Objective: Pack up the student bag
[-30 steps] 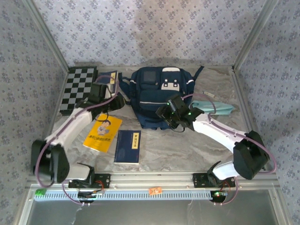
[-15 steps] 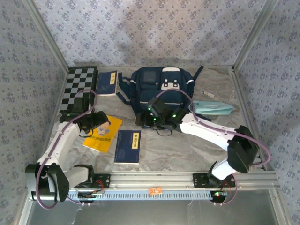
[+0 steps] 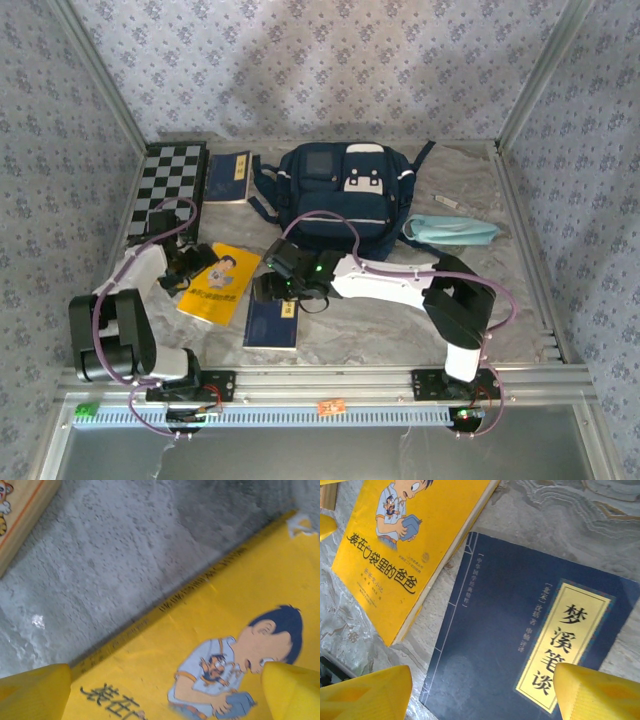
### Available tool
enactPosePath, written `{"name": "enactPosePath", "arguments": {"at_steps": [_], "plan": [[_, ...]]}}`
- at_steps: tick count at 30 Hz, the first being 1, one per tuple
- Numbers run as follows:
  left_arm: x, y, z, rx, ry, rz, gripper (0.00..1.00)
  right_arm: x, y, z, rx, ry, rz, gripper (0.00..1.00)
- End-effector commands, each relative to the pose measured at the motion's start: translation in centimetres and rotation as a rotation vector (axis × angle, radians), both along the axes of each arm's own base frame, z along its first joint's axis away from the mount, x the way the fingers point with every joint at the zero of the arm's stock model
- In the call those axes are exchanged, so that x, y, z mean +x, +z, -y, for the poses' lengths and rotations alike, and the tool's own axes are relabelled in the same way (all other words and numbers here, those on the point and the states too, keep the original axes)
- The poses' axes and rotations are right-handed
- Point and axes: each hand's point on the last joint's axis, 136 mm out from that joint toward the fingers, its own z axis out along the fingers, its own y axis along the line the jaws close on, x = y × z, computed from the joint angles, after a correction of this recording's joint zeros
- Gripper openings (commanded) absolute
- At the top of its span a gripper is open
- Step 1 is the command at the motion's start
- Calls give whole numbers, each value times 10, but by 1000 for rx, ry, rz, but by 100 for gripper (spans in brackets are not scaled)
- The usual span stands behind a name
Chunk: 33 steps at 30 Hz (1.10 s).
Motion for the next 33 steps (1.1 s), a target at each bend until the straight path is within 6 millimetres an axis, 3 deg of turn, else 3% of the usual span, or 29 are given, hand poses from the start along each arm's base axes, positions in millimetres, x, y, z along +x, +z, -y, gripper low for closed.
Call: {"name": "enactPosePath", "arguments": {"at_steps": [1, 8, 14, 21, 25, 29, 33], "plan": [[13, 2, -5, 8, 0, 23, 98, 1, 10, -5, -6, 23, 41, 76], [-1, -4, 12, -79, 6, -20, 98, 2, 13, 3, -26, 28, 37, 77], [-32, -5, 26, -116, -8, -70, 98, 2, 11, 5, -10, 61, 5, 77], [-75, 2, 43, -129, 44, -83, 87, 1, 2, 10, -32, 46, -71, 70], [-75, 13, 37, -109, 77, -13, 83, 0, -2, -2, -29, 42, -99, 66], [-70, 17, 20, -48, 120, -11, 81, 4, -3, -19, -35, 24, -102, 61], [-59, 11, 11, -44, 127, -10, 87, 3, -10, -43, -28, 17, -137, 60]]}}
